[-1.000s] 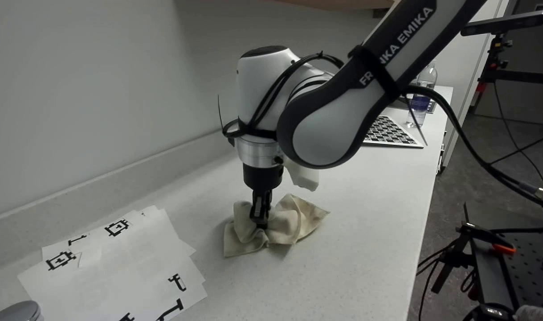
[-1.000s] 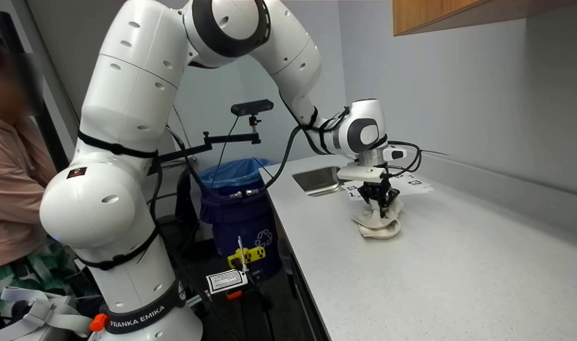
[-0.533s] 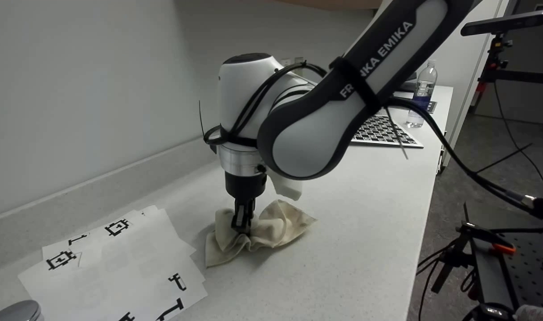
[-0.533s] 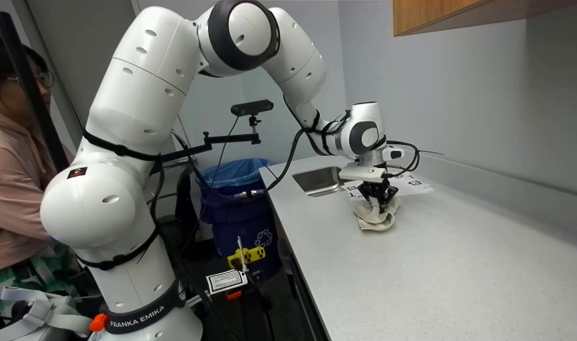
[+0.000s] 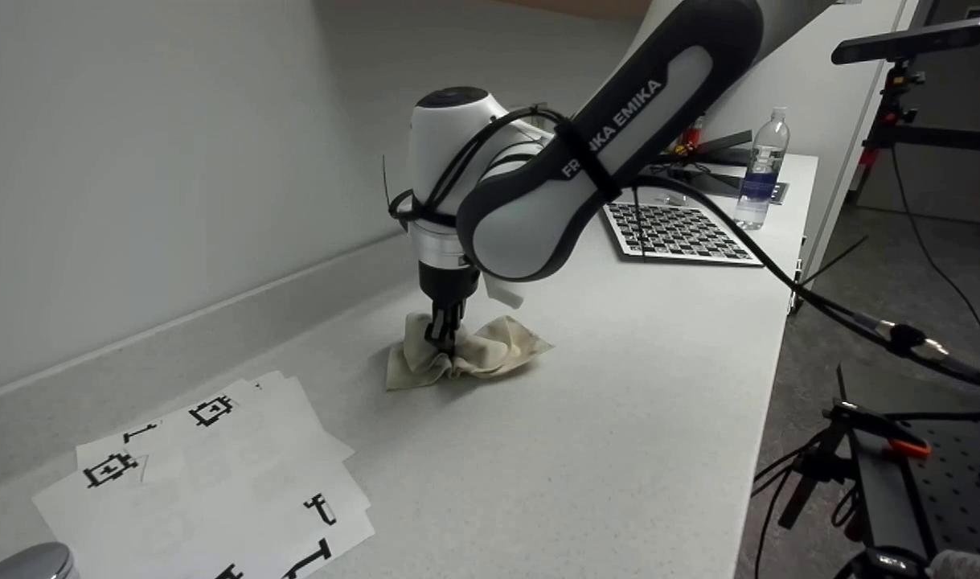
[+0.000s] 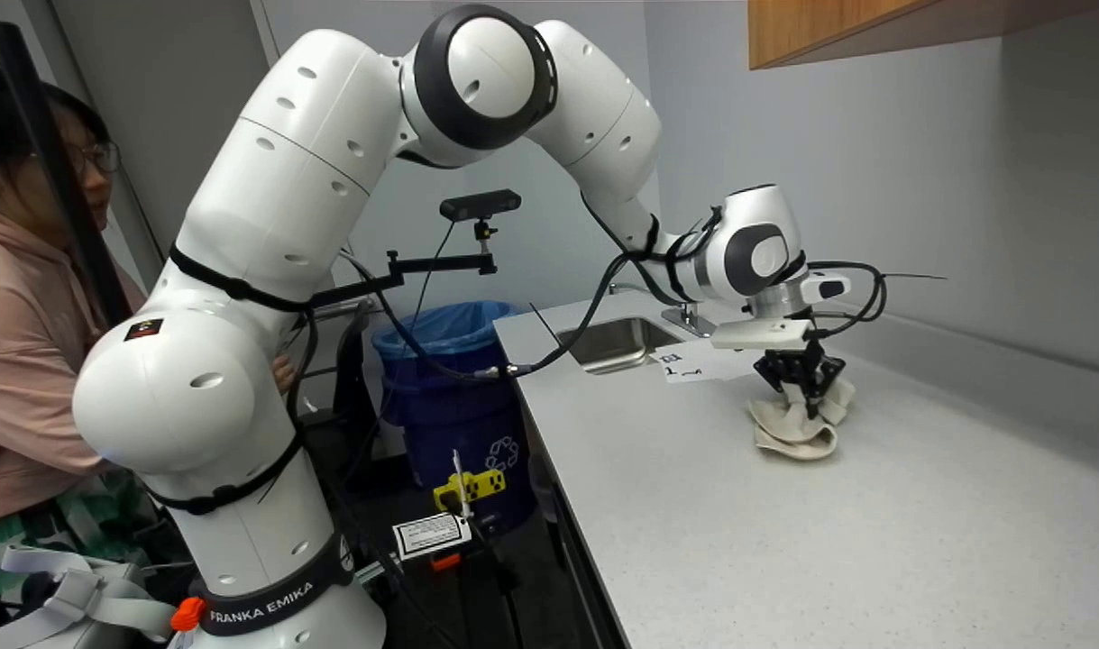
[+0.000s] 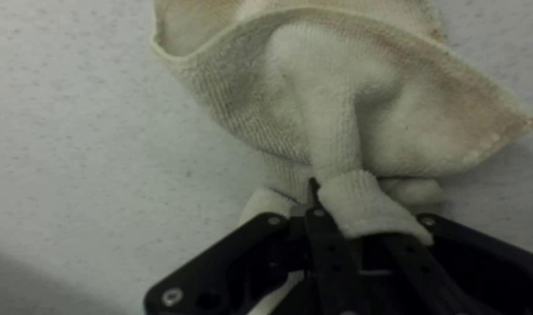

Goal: Use the towel to wipe the surface

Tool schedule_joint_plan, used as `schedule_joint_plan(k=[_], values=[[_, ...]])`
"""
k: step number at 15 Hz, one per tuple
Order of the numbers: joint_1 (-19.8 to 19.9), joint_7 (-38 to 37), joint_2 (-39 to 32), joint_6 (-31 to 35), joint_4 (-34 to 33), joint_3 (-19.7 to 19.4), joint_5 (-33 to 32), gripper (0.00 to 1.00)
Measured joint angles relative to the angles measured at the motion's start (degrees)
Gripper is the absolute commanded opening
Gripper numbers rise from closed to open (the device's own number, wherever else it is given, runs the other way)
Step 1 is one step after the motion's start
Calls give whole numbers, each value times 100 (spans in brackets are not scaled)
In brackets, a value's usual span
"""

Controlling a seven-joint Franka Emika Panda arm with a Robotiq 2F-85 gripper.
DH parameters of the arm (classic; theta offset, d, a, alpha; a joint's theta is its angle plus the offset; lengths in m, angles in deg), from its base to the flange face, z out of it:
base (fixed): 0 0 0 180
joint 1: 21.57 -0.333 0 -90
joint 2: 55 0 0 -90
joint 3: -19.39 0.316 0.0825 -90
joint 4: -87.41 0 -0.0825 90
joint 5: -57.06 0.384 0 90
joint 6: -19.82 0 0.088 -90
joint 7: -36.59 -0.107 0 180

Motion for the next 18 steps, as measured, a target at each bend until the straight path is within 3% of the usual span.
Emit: schedule_joint_plan(k=[3,10,18], values=[[105,-26,-128,0,-240,-169,-28,2],[159,-52,-241,-31,-284,-107,-26,2],[161,-42,88,-30,233,533,88,2]])
